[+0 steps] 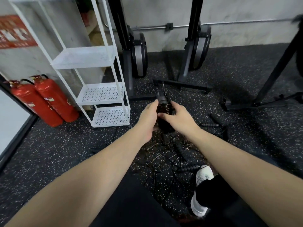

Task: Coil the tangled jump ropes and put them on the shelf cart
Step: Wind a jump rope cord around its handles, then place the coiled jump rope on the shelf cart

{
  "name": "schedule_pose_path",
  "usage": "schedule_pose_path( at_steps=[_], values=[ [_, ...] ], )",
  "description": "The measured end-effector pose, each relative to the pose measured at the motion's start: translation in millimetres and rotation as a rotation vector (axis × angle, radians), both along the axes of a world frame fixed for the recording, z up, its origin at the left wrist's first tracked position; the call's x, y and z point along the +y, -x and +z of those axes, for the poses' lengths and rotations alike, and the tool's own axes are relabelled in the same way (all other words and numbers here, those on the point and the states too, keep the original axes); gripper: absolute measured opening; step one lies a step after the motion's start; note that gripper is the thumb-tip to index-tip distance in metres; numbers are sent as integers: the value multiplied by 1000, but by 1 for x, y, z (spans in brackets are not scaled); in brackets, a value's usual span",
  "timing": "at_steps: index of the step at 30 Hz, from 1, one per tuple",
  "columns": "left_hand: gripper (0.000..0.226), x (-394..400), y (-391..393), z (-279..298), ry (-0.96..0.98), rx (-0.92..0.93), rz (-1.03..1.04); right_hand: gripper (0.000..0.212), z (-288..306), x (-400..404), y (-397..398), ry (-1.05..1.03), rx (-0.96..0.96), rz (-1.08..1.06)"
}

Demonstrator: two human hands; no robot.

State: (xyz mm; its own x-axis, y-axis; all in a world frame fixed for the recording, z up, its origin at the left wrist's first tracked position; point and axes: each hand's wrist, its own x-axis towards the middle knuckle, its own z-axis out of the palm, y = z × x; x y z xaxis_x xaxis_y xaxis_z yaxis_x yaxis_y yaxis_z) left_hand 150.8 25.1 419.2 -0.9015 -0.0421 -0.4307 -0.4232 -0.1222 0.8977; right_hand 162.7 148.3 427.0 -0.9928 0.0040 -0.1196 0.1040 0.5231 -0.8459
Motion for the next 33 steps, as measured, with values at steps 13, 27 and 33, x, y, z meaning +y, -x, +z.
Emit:
schedule_pose_path(
  at_steps=[13,27,33],
  values=[
    [39,-114,75,114,-114,128,-76,29,104,-82,109,923,-131,-55],
    [27,-223,165,219,-102,449,267,31,236,-198,226,549,64,270],
    [33,-283,218,255,61,525,495,40,265,-242,279,202,307,374]
  ],
)
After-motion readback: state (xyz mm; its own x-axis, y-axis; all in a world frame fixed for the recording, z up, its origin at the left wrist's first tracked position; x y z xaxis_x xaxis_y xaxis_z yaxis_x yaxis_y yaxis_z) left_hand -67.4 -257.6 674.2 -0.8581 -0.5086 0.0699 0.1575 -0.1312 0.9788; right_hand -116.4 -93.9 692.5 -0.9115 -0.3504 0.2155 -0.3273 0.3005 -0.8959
